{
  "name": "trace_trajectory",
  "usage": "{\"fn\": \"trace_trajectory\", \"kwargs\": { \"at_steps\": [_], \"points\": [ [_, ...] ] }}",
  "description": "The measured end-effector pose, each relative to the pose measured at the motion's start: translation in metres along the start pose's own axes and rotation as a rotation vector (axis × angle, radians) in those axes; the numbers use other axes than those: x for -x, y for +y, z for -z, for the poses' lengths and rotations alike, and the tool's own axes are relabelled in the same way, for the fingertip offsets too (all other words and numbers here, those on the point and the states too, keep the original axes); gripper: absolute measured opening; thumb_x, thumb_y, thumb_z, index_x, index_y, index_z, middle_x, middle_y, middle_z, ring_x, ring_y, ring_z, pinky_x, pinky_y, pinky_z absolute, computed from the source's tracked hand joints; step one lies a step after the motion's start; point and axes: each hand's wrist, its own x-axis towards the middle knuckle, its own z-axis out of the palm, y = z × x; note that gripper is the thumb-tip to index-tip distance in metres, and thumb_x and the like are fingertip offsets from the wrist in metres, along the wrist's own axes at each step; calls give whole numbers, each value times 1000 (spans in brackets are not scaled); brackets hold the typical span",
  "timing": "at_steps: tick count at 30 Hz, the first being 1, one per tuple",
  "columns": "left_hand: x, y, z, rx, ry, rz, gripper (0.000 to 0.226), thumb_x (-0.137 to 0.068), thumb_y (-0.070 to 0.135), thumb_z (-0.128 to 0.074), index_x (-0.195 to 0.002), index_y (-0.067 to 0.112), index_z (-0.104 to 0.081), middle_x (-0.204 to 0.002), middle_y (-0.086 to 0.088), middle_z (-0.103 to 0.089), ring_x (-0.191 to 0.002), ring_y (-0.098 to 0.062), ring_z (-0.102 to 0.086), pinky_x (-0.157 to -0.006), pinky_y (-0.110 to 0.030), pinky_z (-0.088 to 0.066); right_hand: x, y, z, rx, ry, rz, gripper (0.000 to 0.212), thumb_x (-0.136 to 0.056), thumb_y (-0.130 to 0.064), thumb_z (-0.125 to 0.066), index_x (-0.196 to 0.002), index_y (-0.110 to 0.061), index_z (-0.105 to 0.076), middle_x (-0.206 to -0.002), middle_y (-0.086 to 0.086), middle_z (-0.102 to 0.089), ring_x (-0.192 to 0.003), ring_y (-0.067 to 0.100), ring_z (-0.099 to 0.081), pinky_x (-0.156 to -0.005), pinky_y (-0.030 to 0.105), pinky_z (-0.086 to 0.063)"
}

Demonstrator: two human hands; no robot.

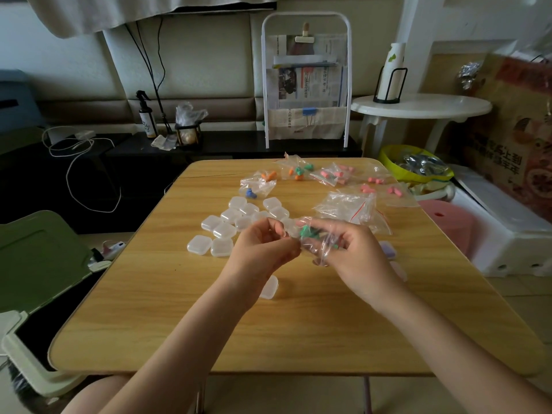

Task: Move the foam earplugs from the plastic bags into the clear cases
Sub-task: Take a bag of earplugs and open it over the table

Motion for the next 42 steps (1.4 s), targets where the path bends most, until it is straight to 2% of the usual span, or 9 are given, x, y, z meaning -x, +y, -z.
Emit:
{"fn": "trace_trajectory", "kwargs": {
  "at_steps": [4,10,13,21,24,28,35,38,42],
  "points": [
    [1,-2,-1,31,57,49,15,-85,-6,-61,-89,6,-53,-79,-10,-62,-68,-16,-63,-66,-22,-55,4,-8,1,169,32,42,31,-86,-15,-68,-114,-29,-66,-103,-17,-63,-89,0,-61,-78,18,-52],
    [-2,4,2,211,-20,175,15,-91,7,-55,-97,-5,-61,-86,-15,-66,-77,-22,-67,-74,-29,-59,4,-8,0,235,72,75,29,-89,-2,-61,-112,-18,-68,-98,-16,-61,-90,-5,-57,-77,4,-44],
    [-1,3,6,83,-71,219,28,-81,18,-66,-95,-6,-63,-83,-14,-67,-76,-17,-67,-69,-23,-57,5,-8,-3,235,89,142,16,-83,-16,-71,-99,-16,-72,-96,-21,-59,-92,-5,-58,-79,6,-44],
    [-4,7,13,129,14,235,8,-88,-3,-57,-88,0,-64,-70,-8,-65,-57,-8,-62,-55,-14,-52,2,-7,5,564,142,352,24,-74,-19,-78,-98,-18,-76,-112,-7,-67,-106,15,-53,-92,20,-41],
    [-6,9,11,195,59,273,11,-89,-5,-55,-88,2,-63,-68,-6,-63,-50,-7,-58,-45,-13,-46,4,-5,4,800,149,524,33,-68,-15,-83,-100,-12,-75,-115,-2,-69,-101,20,-53,-81,41,-51],
    [-7,10,9,249,99,296,18,-90,-5,-52,-91,8,-63,-66,-4,-64,-48,-8,-55,-40,-14,-41,5,-4,2,867,163,594,33,-69,-19,-83,-100,-11,-74,-117,0,-68,-103,20,-49,-80,42,-48],
    [-7,8,8,151,66,349,11,-89,18,-61,-80,11,-62,-61,-1,-57,-53,-9,-52,-45,-16,-39,2,-5,0,805,96,567,21,-77,-12,-74,-97,-7,-71,-125,1,-63,-111,19,-47,-90,43,-47],
    [-7,4,9,55,105,271,14,-90,11,-59,-77,10,-62,-61,-1,-55,-52,-7,-48,-46,-16,-36,2,-3,-3,805,56,557,19,-78,-8,-65,-97,-4,-67,-129,5,-60,-116,20,-42,-92,46,-47],
    [-8,3,14,81,183,173,18,-90,7,-59,-73,13,-58,-59,3,-59,-47,-5,-45,-44,-15,-36,2,-1,-6,758,-18,480,19,-86,-24,-58,-91,-6,-63,-137,5,-52,-124,19,-35,-102,44,-40]
  ]
}}
